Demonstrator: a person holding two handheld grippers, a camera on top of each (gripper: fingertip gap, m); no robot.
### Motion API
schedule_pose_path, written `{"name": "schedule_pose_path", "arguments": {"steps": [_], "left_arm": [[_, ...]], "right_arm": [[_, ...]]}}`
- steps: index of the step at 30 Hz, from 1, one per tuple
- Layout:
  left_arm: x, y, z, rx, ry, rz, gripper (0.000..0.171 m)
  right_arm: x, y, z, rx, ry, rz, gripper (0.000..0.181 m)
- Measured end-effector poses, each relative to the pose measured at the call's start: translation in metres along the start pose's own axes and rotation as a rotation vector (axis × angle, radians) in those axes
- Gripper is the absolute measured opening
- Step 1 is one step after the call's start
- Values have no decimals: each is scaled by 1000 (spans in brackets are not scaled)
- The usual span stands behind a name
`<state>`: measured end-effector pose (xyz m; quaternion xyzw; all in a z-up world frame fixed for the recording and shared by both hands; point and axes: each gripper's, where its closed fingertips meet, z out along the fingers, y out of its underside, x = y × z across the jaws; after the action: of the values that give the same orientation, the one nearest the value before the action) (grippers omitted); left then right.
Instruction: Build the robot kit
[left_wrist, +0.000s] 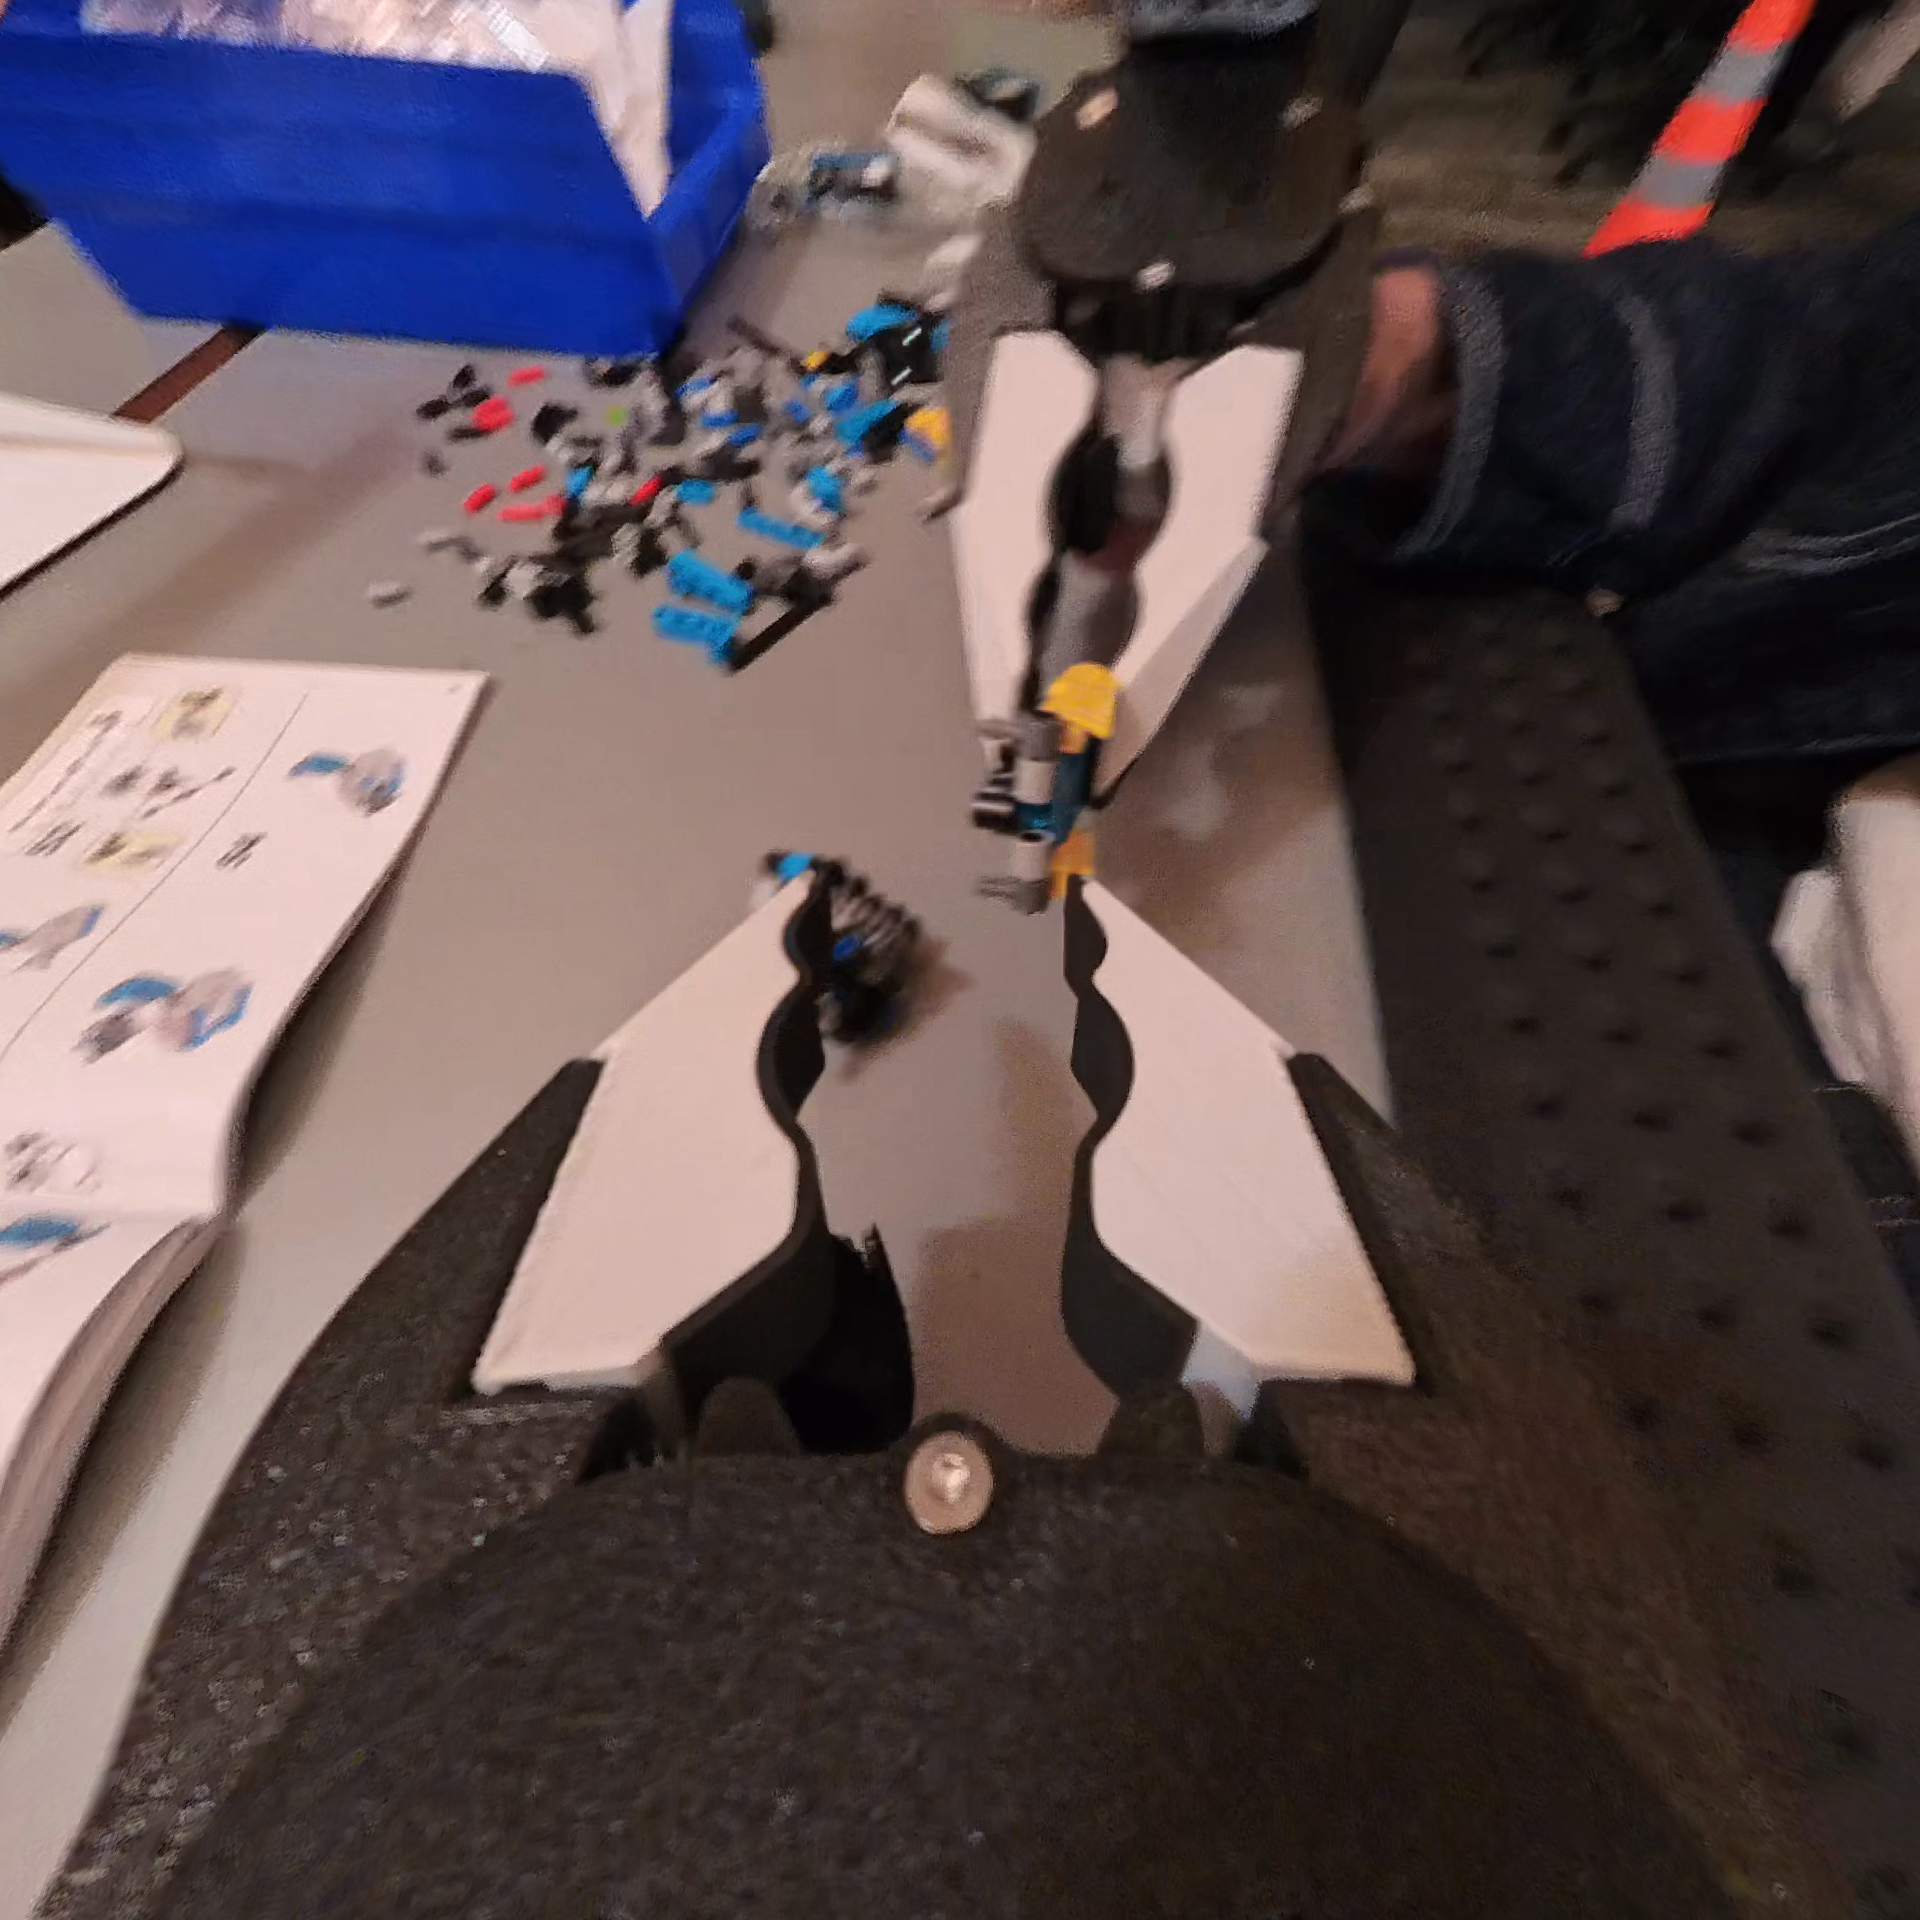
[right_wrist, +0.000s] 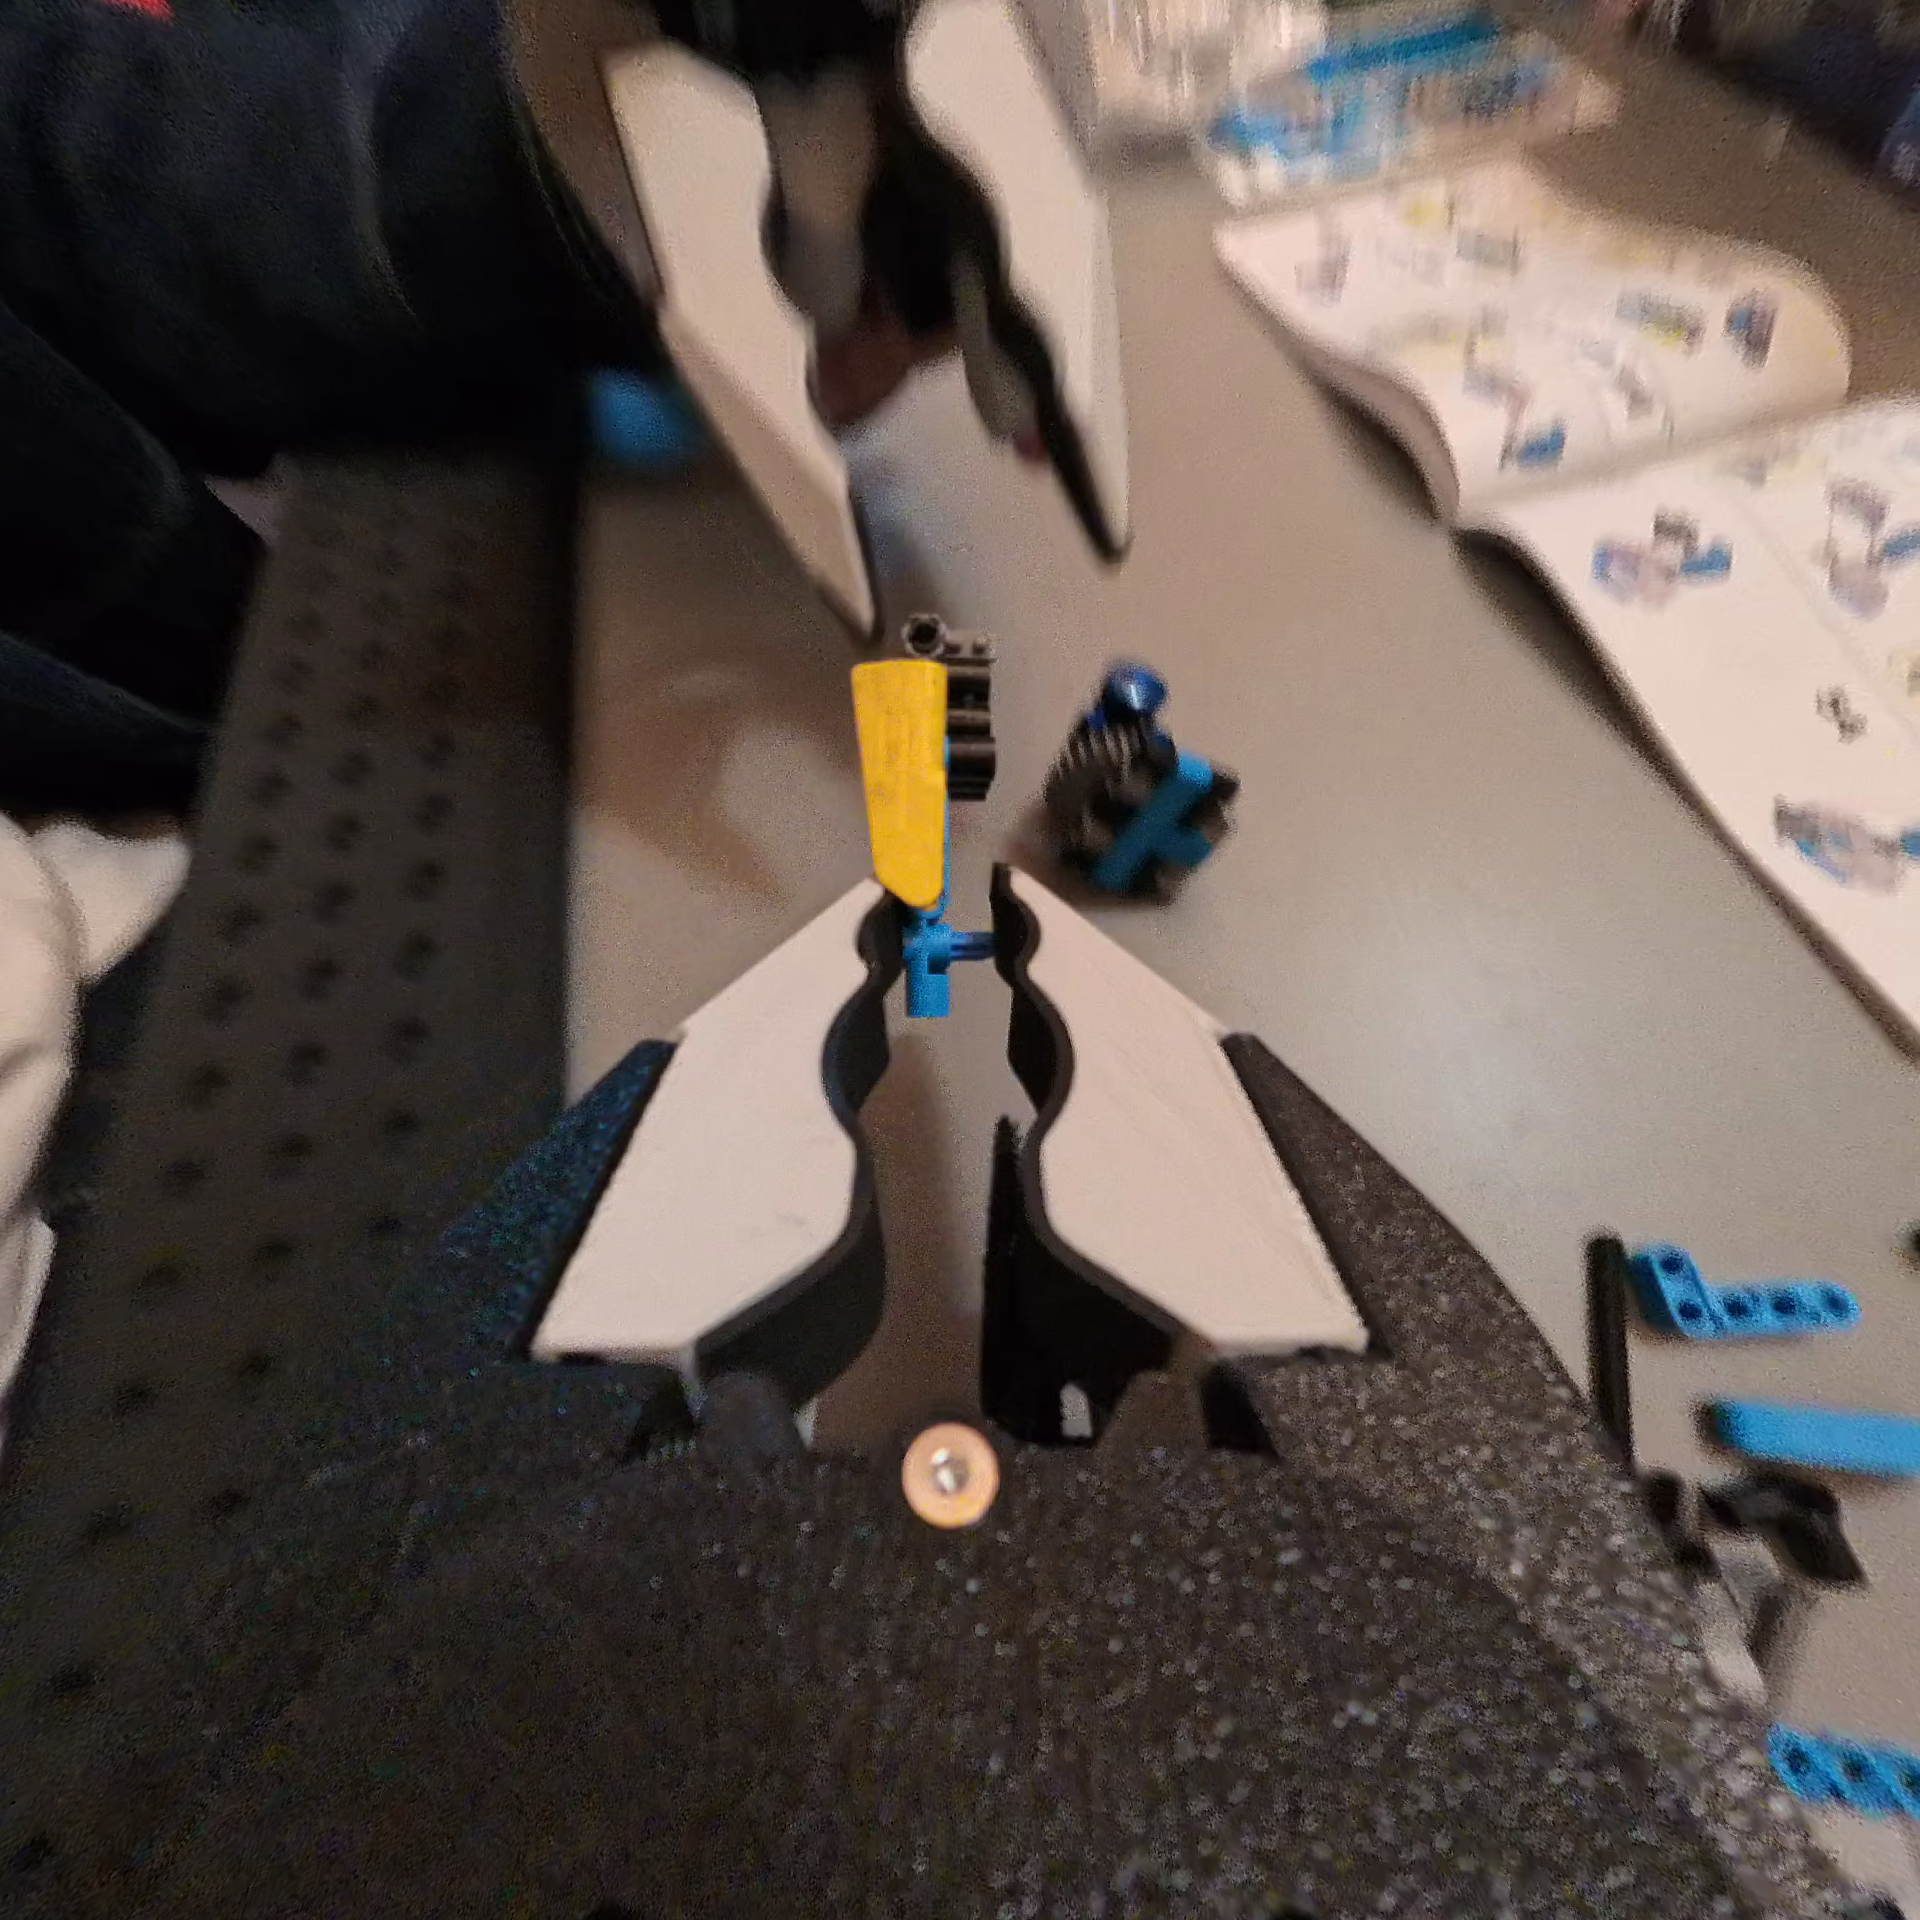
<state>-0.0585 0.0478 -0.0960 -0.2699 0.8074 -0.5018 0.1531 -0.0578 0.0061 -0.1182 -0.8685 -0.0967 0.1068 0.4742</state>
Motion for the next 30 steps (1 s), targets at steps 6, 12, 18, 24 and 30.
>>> {"name": "schedule_pose_path", "arguments": {"steps": [6,12,18,24,30], "left_arm": [[-12,20,13,-77,-34,-2,60],[-15,34,34,-168,30,-64,71],[-16,35,34,-173,22,3,26],[-17,36,32,-188,-51,211,24],[-17,38,30,-188,-59,237,23]], "right_arm": [[11,33,-4,-260,46,-64,16],[18,32,7,-318,34,-74,16],[21,35,9,-331,52,-108,17],[21,35,9,-354,38,-175,17],[22,33,14,-386,16,-233,17]]}}
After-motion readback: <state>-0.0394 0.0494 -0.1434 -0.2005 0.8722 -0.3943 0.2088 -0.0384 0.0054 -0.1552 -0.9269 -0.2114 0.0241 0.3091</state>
